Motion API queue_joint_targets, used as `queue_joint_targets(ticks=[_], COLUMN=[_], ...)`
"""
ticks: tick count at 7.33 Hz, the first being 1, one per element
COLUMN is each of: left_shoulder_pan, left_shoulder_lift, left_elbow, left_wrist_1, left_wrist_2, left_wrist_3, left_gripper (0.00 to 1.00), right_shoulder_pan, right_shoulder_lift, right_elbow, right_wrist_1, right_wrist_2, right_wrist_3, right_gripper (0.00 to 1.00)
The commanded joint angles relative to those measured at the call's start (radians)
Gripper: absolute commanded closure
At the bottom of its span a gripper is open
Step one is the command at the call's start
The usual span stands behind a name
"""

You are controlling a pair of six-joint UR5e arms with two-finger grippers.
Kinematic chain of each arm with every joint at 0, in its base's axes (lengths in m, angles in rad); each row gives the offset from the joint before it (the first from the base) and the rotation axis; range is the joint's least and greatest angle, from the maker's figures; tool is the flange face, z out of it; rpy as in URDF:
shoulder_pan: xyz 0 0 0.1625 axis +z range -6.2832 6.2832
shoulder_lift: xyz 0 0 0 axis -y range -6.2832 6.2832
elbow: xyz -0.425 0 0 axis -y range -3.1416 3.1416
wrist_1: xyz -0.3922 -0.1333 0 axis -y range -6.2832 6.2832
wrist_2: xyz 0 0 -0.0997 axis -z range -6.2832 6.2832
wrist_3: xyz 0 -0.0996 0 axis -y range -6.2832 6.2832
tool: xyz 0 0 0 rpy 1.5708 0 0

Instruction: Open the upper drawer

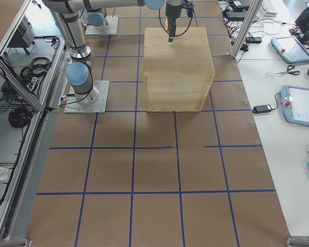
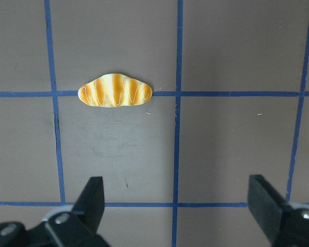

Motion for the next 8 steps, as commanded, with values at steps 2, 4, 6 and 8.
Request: queue_joint_targets(ticks=[2,4,6,8], left_shoulder_pan=[0.002,0.002,0.002,0.002], left_shoulder_lift=[0.003,0.003,0.006,0.017], left_elbow=[-0.016,-0.016,-0.005,-0.013], left_wrist_1=[0.005,0.005,-0.009,-0.026], left_wrist_2=[0.000,0.002,0.005,0.101], left_wrist_3=[0.000,0.001,0.001,0.001], left_gripper=[0.00,0.00,0.00,0.00], right_shoulder_pan=[0.000,0.000,0.000,0.000], right_shoulder_lift=[0.000,0.000,0.000,0.000], right_elbow=[0.002,0.000,0.000,0.000], right_wrist_1=[0.000,0.000,0.000,0.000], right_wrist_2=[0.000,0.000,0.000,0.000], right_wrist_3=[-0.002,-0.002,0.000,0.000], right_gripper=[0.00,0.00,0.00,0.00])
